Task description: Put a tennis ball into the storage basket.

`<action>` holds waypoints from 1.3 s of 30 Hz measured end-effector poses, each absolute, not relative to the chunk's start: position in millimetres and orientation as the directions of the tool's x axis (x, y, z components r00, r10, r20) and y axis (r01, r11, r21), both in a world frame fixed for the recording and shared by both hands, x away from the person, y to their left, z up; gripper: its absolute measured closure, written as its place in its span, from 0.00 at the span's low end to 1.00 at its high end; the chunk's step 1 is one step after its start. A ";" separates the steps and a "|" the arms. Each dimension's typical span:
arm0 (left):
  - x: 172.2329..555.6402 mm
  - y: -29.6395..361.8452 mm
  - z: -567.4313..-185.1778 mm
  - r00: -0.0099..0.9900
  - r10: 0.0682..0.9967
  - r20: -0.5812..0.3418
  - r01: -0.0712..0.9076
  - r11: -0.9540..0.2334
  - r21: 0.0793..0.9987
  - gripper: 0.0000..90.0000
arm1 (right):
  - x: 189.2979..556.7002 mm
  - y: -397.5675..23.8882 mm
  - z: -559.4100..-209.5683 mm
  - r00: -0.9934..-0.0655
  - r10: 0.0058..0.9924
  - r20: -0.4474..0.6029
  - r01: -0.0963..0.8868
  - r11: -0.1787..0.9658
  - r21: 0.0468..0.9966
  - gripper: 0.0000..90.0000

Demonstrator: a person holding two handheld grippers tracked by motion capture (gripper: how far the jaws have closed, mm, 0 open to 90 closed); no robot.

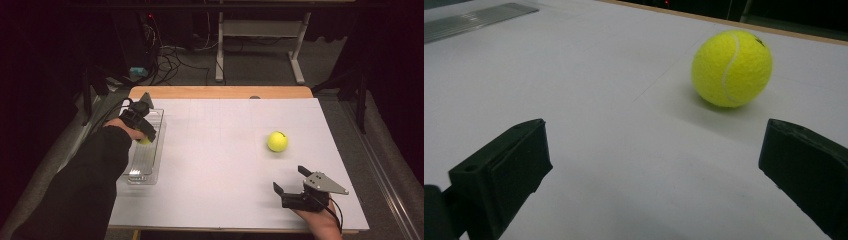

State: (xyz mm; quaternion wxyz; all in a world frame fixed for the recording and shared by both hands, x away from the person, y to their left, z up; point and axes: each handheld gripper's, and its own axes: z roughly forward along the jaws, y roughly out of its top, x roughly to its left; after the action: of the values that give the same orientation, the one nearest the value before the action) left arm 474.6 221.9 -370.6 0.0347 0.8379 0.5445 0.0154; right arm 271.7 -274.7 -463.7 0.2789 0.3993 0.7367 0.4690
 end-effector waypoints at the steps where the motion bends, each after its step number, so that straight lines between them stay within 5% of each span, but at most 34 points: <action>1: 474.9 221.6 -371.0 0.403 0.915 -0.011 0.913 -0.402 0.075 0.28 | 271.6 -274.8 -463.7 -0.525 0.850 -0.036 0.327 0.240 0.914 0.00; 10: 477.3 224.9 -371.9 0.391 0.921 0.000 0.918 -0.390 0.071 0.27 | 271.7 -274.6 -464.6 -0.525 0.850 -0.039 0.327 0.243 0.913 0.00; 15: 473.5 224.6 -361.4 0.406 0.912 -0.062 0.912 -0.399 0.101 0.01 | 272.2 -274.3 -464.6 -0.525 0.851 -0.037 0.329 0.242 0.913 0.00; 39: 426.7 135.6 -352.7 0.614 0.787 -0.054 0.785 -0.602 0.146 0.01 | 271.5 -274.3 -464.3 -0.521 0.853 -0.038 0.327 0.241 0.914 0.00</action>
State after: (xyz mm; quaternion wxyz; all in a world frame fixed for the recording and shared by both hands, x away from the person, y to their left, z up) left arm 426.7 135.6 -352.7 0.0777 0.8950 0.4391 0.0081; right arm 271.5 -274.3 -464.3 0.2808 0.4007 0.7360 0.4678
